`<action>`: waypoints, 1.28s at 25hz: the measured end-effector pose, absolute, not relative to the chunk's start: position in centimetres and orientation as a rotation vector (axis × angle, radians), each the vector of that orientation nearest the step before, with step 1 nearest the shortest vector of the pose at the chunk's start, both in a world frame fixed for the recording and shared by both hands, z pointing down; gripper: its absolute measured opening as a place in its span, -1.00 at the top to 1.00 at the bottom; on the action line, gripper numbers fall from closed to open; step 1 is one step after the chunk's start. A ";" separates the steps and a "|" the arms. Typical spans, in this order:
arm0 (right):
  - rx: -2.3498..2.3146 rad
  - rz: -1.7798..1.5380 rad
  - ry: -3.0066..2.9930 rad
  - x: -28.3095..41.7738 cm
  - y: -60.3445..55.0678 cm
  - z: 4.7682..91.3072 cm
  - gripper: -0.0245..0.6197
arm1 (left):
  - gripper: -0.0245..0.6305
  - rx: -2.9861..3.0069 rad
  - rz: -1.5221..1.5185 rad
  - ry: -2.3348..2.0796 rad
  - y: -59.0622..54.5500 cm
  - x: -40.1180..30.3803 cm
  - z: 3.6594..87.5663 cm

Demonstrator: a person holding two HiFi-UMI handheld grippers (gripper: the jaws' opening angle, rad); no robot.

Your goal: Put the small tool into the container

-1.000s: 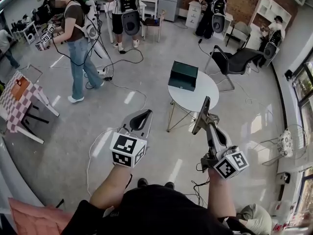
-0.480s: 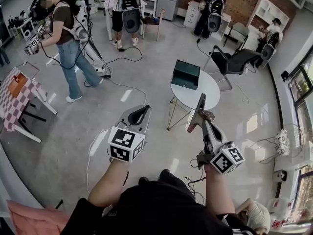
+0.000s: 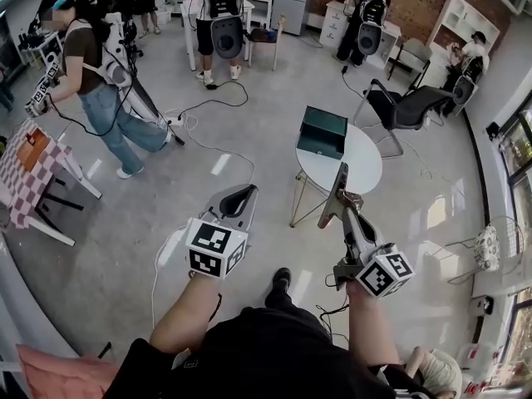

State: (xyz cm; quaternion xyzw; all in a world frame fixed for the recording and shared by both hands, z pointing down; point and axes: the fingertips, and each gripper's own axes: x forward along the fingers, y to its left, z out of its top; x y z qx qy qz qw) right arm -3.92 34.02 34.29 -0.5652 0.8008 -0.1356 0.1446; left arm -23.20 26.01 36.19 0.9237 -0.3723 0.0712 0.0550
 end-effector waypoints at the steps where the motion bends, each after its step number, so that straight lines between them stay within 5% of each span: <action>1: -1.625 -0.398 2.307 -3.7 33.3 34.4 0.89 | 0.91 2.801 0.224 -1.132 25.3 -23.0 36.3; 32: -1.599 -0.559 2.201 14.7 15.6 37.8 0.89 | 0.91 2.798 0.325 -1.083 6.4 -4.9 36.1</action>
